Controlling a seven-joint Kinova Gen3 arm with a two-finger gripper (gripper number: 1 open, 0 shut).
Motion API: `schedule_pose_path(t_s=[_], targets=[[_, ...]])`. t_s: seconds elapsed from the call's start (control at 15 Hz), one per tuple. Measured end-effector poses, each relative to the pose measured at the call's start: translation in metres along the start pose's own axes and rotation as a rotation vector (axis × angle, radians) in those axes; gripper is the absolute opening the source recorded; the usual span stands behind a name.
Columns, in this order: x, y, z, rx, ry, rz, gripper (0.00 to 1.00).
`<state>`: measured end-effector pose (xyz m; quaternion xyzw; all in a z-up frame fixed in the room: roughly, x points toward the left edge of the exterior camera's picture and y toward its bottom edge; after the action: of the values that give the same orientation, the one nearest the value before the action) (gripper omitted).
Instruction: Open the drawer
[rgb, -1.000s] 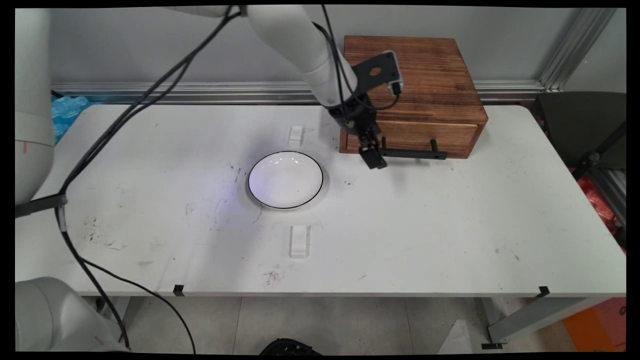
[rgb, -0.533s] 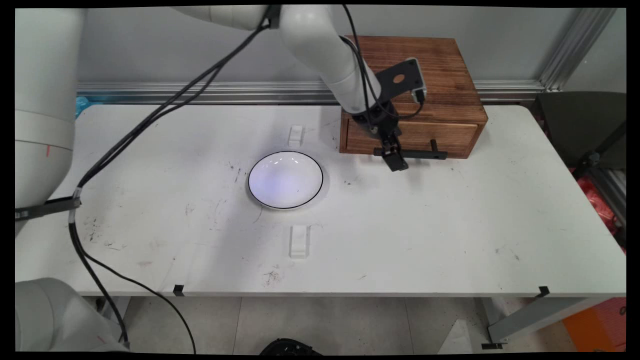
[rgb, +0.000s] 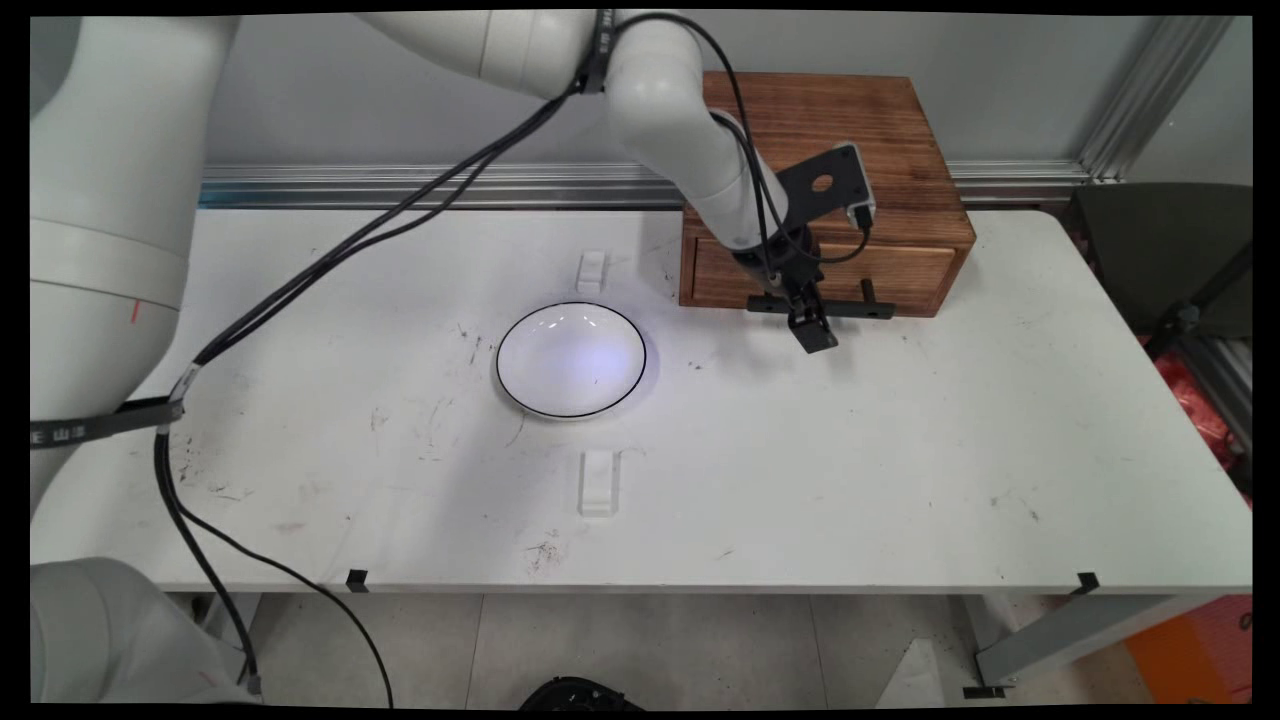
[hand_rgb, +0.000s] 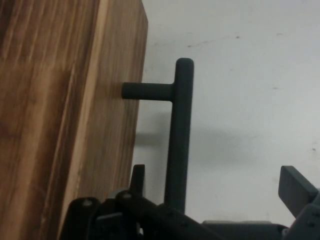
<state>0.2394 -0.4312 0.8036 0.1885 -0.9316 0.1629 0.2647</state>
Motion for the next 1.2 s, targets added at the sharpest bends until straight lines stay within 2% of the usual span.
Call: schedule_pose_path(t_s=[0.53, 1.2], targets=[[-0.009, 0.0, 0.03, -0.002, -0.008, 0.003, 1.0], [-0.012, 0.007, 0.04, -0.012, -0.014, -0.001, 1.0]])
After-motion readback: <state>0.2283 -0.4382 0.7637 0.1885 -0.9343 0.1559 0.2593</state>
